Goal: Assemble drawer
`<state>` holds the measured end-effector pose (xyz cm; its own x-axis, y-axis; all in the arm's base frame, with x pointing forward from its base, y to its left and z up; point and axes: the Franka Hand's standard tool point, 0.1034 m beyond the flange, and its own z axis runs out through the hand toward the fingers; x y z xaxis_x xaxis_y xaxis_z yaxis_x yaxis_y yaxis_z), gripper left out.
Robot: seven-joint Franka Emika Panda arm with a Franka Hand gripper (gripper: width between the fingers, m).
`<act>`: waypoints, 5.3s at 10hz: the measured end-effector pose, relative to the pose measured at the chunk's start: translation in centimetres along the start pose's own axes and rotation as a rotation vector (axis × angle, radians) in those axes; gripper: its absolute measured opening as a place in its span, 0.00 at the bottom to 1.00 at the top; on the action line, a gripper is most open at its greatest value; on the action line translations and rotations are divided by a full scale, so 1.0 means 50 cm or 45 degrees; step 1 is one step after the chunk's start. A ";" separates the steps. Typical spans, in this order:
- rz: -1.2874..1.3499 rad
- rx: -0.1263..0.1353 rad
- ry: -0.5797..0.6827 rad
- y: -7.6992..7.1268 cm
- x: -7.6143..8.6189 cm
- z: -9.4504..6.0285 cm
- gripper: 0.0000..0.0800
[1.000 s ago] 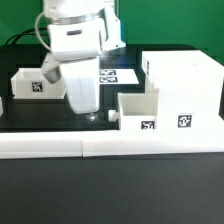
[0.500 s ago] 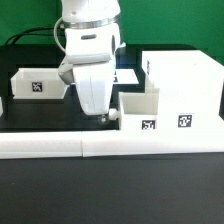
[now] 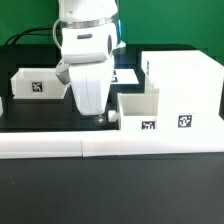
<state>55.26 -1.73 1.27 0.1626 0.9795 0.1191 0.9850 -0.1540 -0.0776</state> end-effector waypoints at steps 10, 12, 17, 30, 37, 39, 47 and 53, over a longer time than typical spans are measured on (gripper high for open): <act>0.044 0.029 -0.051 0.007 0.023 -0.005 0.81; 0.054 0.029 -0.050 0.007 0.022 -0.004 0.81; 0.034 0.031 -0.051 0.005 0.022 -0.003 0.81; -0.185 0.051 -0.041 0.004 0.050 0.007 0.81; -0.012 0.004 -0.023 -0.001 0.085 0.019 0.81; 0.070 -0.025 -0.031 -0.018 0.056 0.012 0.81; 0.118 -0.128 -0.016 -0.061 0.058 -0.005 0.81; 0.420 -0.293 0.044 -0.140 0.017 -0.032 0.81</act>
Offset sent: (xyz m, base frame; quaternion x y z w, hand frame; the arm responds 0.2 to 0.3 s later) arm 0.0218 0.0170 0.0106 0.0231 0.0198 -0.1555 0.9874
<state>48.60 -0.02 3.50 0.4700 0.8683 0.1587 0.8662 -0.4883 0.1059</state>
